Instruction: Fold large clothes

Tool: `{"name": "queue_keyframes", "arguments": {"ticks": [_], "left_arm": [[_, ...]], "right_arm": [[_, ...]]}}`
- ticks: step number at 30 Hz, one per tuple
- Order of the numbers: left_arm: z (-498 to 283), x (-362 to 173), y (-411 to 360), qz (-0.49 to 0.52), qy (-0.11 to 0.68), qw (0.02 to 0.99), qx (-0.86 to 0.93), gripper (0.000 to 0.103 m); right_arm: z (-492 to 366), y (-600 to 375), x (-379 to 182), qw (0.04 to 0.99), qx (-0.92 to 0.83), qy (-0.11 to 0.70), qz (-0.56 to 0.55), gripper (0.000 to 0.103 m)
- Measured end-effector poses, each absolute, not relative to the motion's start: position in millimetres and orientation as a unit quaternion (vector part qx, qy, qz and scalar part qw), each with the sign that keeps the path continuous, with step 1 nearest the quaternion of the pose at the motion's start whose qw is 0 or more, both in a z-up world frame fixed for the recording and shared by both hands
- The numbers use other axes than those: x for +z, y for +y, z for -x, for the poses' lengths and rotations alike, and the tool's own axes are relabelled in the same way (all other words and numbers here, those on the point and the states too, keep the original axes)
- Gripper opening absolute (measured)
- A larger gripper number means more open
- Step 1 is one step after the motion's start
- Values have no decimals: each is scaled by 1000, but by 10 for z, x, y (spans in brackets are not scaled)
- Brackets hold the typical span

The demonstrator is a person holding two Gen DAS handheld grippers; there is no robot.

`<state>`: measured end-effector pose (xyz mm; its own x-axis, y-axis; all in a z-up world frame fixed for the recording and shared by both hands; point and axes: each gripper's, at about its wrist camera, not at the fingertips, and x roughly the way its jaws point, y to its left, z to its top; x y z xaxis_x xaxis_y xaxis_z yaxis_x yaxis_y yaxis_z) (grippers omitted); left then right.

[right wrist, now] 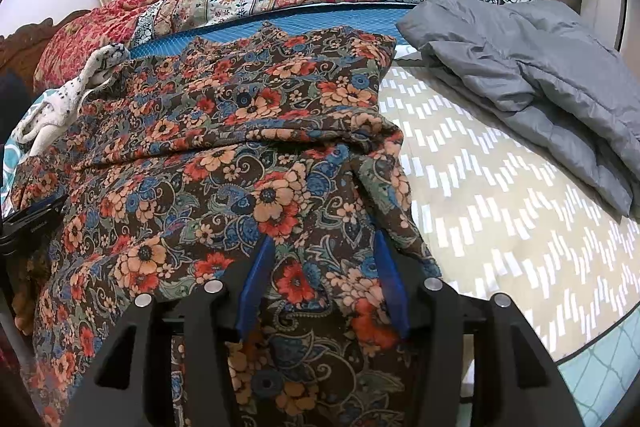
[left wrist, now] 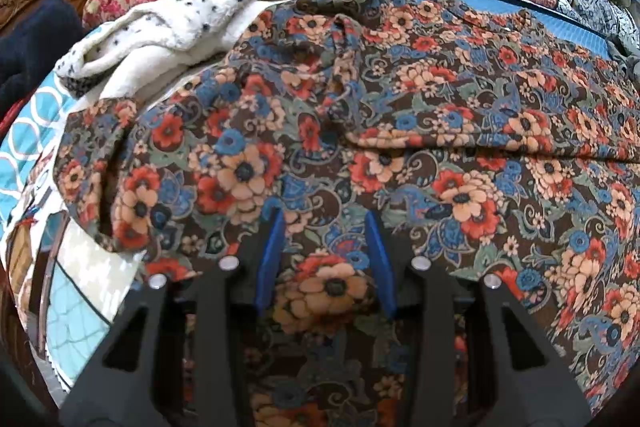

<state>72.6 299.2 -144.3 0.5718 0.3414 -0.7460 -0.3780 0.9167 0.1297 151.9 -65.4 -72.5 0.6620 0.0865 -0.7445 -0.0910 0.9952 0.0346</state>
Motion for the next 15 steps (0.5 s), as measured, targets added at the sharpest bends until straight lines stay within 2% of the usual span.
{"name": "queue_keyframes", "arguments": {"ticks": [9,12,15], "left_arm": [[-749,-1393,2954,12,422,882,209,41],[-533,-1195,3148,94,423,882,187,41],[42,-897,3465,179,373,897,158,41]], "right_arm": [[-1537,-589,-725,911,40,411,19,23],[-1543,-502,-655,907,19,417,48,23],[-1434,-273,-388,914,19,402,46,23]]}}
